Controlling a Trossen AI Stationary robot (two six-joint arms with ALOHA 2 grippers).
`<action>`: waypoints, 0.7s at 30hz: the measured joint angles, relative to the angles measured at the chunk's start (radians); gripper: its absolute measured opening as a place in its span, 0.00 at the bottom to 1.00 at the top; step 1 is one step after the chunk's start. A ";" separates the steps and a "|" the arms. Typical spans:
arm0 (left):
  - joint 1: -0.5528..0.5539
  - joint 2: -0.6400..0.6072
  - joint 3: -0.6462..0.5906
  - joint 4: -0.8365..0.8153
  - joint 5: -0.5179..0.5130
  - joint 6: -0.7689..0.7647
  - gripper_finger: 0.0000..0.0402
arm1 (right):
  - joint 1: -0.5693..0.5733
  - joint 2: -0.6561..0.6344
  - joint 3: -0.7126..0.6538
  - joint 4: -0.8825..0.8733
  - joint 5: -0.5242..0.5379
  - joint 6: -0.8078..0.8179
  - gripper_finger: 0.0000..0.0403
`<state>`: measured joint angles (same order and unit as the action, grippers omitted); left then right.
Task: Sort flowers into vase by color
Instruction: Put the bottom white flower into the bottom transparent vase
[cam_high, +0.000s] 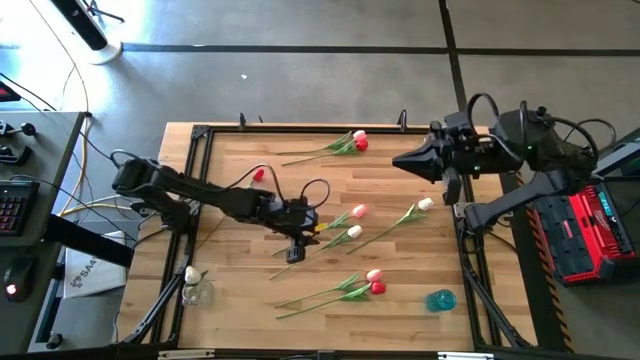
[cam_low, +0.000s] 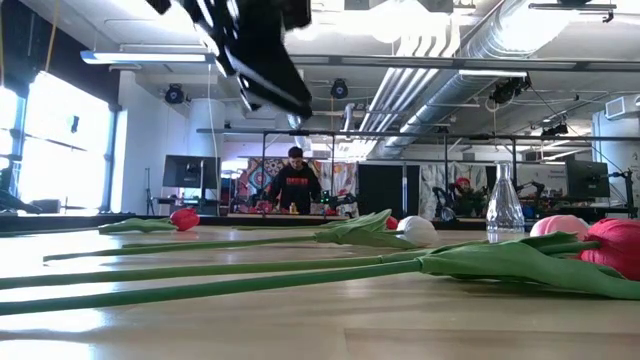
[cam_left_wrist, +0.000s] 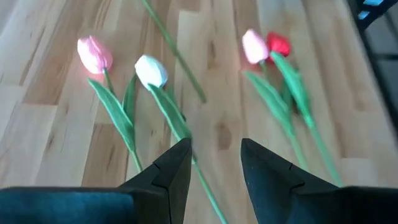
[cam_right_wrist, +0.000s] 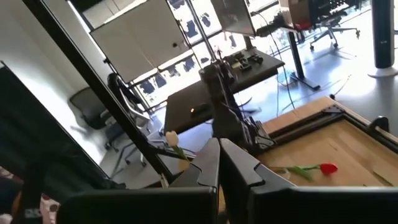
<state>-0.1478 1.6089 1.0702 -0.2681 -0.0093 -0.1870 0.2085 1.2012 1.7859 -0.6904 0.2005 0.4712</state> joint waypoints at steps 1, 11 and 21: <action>0.000 0.013 0.000 -0.003 0.000 0.014 0.32 | 0.000 0.004 0.000 0.007 0.000 0.000 0.00; -0.002 0.094 0.000 -0.005 -0.012 0.054 0.32 | 0.000 0.019 0.000 -0.007 -0.001 -0.001 0.00; -0.018 0.162 -0.002 0.010 -0.084 0.061 0.32 | 0.005 0.105 0.000 -0.364 0.096 0.262 0.00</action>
<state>-0.1654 1.7706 1.0679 -0.2580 -0.0930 -0.1257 0.2139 1.3057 1.7859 -1.0548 0.2963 0.7334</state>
